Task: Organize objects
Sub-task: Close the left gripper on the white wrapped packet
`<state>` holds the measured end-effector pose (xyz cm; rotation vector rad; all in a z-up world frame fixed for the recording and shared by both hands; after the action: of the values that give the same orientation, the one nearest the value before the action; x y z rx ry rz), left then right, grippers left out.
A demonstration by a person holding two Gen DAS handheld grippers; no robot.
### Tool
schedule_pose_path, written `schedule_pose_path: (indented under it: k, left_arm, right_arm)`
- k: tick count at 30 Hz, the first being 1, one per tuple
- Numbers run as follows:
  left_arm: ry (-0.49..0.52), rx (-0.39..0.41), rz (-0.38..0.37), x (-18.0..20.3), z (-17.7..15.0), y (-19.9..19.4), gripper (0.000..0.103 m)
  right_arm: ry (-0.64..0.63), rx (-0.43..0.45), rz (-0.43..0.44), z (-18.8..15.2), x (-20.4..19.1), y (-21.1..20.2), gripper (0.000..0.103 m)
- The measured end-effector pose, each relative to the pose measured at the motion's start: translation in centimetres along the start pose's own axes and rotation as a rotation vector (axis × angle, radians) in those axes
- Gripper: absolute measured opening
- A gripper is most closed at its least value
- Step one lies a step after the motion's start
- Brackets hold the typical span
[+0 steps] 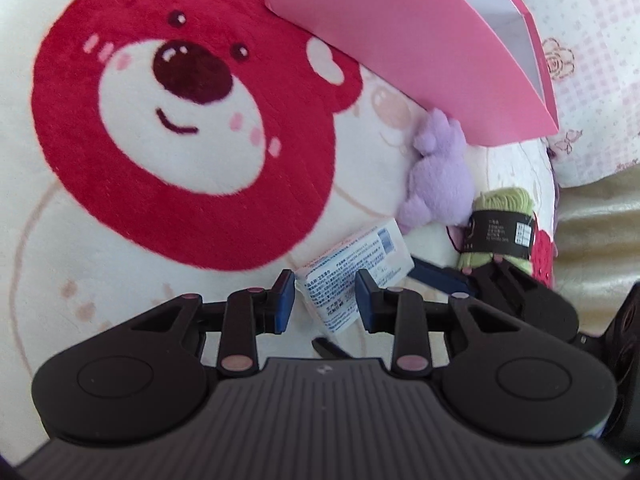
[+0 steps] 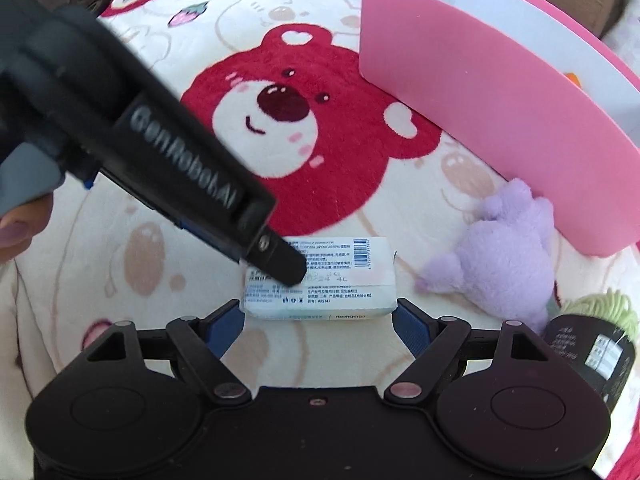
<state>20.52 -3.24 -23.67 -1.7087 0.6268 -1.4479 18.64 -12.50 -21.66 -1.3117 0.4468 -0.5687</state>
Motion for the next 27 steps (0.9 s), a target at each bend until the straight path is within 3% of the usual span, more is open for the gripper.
schedule_pose_path:
  k: [2,6,9,13,16,21,27]
  left_arm:
    - [0.003,0.024,0.022,-0.4,0.5,-0.4,0.031]
    - [0.011,0.029,0.022,-0.3,1.2,-0.2,0.031]
    - [0.029,0.037,0.056,-0.5,1.5,-0.3,0.031]
    - [0.038,0.066,0.066,-0.9,1.5,-1.6,0.033]
    - [0.036,0.05,0.048,-0.8,0.9,-1.4,0.033]
    - [0.055,-0.024,0.061,-0.6,-0.1,0.3,0.032]
    - [0.081,0.003,0.082,-0.1,0.2,0.3,0.031]
  right_arm:
    - [0.02,0.008,0.035,-0.4,-0.4,0.0,0.082]
    - [-0.005,0.025,0.004,-0.7,-1.0,-0.4,0.08]
    - [0.036,0.047,0.049,-0.7,-0.6,-0.7,0.077]
    - [0.064,0.061,0.022,-0.6,0.0,-0.6,0.077]
    - [0.078,0.065,0.024,-0.6,0.2,-0.3,0.075]
    - [0.087,0.08,0.015,-0.4,0.4,-0.1,0.059]
    - [0.121,0.093,0.019,-0.3,1.0,0.0,0.055]
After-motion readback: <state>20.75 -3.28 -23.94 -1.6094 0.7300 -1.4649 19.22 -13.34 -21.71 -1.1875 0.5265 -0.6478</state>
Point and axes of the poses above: each gripper's, at about its wrist camera, not at the fingertips, and y roughly the way its jaws point, x to its right, z to its top, the point moved 9 cm from there along y, roughly the way its jaws point, and after that the axes turned 14 degrees about -x, right-handed, at the moved point
